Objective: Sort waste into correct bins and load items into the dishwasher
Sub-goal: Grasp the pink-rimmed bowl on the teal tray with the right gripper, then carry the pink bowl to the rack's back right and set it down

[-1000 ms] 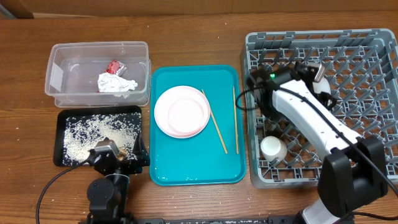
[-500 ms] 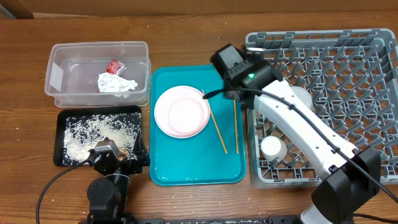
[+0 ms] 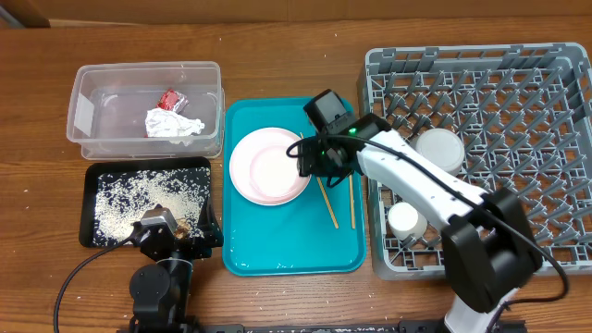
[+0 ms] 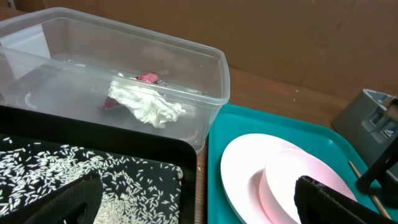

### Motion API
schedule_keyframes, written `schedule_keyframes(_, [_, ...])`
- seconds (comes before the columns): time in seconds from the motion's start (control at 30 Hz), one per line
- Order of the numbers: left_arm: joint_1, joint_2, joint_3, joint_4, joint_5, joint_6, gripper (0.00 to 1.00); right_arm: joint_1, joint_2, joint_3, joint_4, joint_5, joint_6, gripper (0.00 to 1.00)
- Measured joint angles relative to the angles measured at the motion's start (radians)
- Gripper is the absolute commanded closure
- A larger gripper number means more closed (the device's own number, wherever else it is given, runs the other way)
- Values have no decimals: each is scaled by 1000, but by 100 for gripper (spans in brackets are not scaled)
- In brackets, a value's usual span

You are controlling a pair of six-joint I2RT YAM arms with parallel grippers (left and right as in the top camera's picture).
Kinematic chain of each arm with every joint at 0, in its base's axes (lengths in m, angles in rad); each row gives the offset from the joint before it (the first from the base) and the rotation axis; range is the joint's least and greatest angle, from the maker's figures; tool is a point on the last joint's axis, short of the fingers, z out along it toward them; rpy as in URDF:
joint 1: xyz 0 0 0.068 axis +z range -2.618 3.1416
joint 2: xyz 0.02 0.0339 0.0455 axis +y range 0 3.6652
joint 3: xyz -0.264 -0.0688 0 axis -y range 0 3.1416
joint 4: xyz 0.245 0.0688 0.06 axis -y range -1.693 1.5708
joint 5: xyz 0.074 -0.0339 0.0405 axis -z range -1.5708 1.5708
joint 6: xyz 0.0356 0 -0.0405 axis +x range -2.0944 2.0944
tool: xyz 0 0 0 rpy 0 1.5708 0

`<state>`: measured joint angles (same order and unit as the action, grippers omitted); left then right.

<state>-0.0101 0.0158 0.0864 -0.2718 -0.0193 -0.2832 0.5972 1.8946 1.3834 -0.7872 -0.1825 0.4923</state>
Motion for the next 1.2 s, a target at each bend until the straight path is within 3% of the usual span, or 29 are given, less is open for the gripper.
schedule_keyframes(0.13, [0,0,0,0,0,0,0,0,31,-6,40,-52,10,56])
schedule_keyframes(0.2, [0,0,0,0,0,0,0,2,40,-5,54,-62,19,72])
schedule_keyframes(0.37, [0,0,0,0,0,0,0,8,76,-6,77,-54,69,96])
schedule_keyframes(0.73, [0,0,0,0,0,0,0,0,8,-5,47,48,88,96])
schedule_keyframes(0.83, [0,0,0,0,0,0,0,-9,-119,-5,-27,201,108,96])
schedule_keyframes(1.0, [0,0,0,0,0,0,0,-59,-375,-1,-266,700,238,96])
schedule_keyframes(1.2, [0,0,0,0,0,0,0,-229,-453,5,-454,1154,343,96])
